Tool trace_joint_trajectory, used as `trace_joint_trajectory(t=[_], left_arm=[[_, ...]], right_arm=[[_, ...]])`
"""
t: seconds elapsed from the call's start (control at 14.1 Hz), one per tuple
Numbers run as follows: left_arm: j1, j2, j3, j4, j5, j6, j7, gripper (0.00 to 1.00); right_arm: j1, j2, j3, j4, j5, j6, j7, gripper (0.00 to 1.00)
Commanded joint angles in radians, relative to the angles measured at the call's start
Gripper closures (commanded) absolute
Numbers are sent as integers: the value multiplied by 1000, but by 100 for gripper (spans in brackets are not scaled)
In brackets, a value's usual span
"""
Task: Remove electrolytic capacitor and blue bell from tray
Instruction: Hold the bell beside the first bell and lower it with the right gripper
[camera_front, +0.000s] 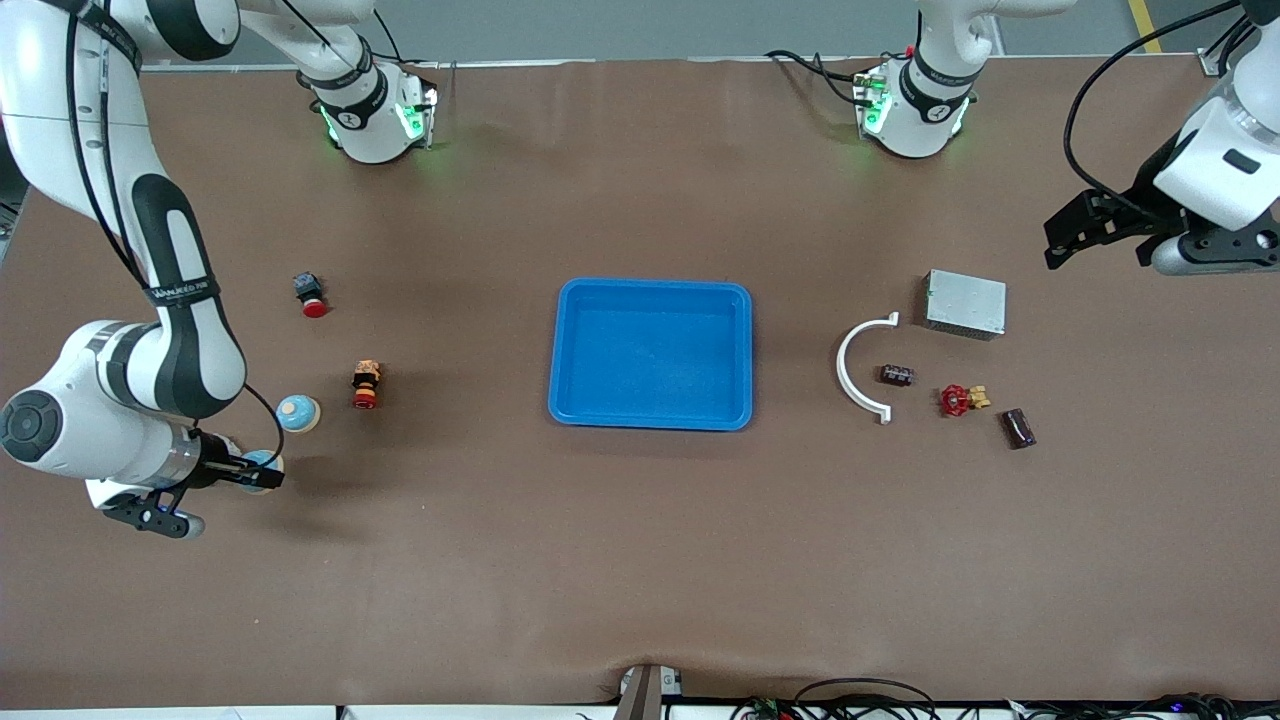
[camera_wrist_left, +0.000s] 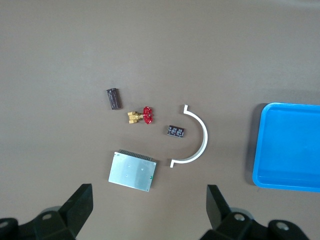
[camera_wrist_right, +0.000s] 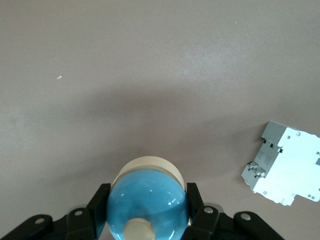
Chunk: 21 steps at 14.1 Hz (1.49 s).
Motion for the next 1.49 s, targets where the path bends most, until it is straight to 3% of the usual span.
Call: trace_joint_trajectory(t=[0.0, 0.64, 1.42], left_arm=[[-9, -6, 19, 24, 0, -19, 15, 0], [-10, -37, -4, 26, 70, -77, 18, 0], [-9, -51, 0, 20, 63, -93, 1, 0]], right_arm=[[-33, 44, 22, 47, 9, -5, -24, 100], [-54, 100, 22, 48, 15, 65, -52, 100], [-64, 130, 25, 42, 36, 136, -53, 100]])
